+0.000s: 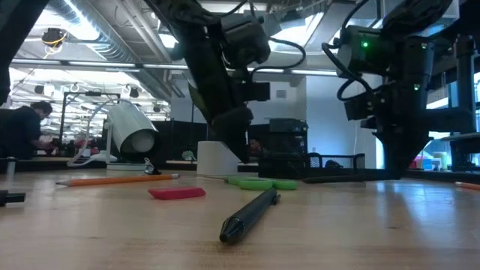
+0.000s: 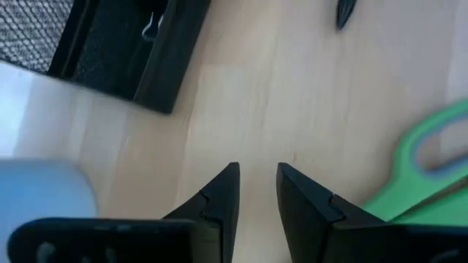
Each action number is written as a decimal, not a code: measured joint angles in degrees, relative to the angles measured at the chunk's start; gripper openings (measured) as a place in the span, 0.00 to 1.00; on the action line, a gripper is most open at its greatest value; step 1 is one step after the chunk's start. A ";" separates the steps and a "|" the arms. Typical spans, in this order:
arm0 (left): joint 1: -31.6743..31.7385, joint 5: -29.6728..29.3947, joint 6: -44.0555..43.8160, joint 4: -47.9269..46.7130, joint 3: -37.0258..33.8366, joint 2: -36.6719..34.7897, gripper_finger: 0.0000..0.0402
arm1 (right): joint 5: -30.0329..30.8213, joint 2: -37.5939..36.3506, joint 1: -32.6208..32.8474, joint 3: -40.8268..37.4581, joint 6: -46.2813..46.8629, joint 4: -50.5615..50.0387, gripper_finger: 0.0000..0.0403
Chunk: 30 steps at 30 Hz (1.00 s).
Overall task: Pick and place office supplies into organizer
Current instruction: Put the top black pen into the desk organizer
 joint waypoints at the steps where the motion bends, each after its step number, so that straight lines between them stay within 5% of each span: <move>1: -0.02 -0.78 0.00 -0.77 0.00 -0.15 0.21 | 0.02 -0.11 0.00 0.00 0.01 0.04 0.02; 12: 0.39 -2.98 -2.34 -0.88 -5.65 -0.49 0.21 | 0.09 -0.30 0.00 0.56 1.06 -0.61 0.02; 18: 0.42 -3.59 -5.99 1.18 -8.97 -1.49 0.21 | 0.50 -0.36 0.02 7.36 -0.15 -6.28 0.02; 30: -0.44 -6.20 -9.62 0.64 -16.13 -9.42 0.21 | 26.81 -0.36 -1.09 27.74 -7.56 -30.33 0.02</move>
